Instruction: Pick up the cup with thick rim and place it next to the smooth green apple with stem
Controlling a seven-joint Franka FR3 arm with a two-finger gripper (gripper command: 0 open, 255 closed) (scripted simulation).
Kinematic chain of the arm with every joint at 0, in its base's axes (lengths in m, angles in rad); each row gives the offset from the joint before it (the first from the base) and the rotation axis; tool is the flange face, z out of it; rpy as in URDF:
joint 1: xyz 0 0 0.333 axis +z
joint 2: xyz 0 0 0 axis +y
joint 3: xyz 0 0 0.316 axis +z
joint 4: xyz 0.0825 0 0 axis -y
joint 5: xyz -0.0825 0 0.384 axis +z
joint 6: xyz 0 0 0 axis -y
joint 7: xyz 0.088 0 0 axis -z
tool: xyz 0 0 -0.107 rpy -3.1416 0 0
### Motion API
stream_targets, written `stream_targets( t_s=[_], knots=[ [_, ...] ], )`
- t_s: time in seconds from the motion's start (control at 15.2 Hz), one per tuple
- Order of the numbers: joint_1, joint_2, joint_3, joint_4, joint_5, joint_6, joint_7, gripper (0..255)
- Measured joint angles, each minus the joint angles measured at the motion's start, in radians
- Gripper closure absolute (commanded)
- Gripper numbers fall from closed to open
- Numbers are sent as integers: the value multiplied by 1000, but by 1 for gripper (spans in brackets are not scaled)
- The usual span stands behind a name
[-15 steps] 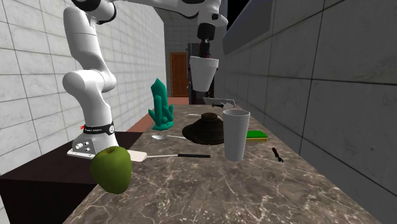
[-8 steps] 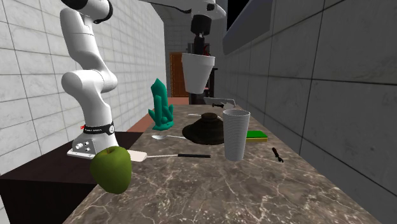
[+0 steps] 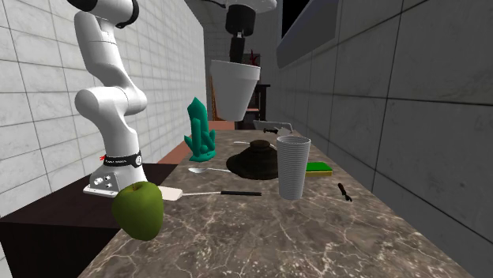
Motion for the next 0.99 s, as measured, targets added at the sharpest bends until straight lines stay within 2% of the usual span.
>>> stream_targets(
  t_s=[0.4, 0.73, 0.99],
  knots=[
    [-61, 8, -85, 1, -28, 26, -139, 255],
    [-115, 63, -159, 65, -41, 36, -267, 255],
    [-127, 77, -176, 40, -43, 78, -290, 255]
  ],
)
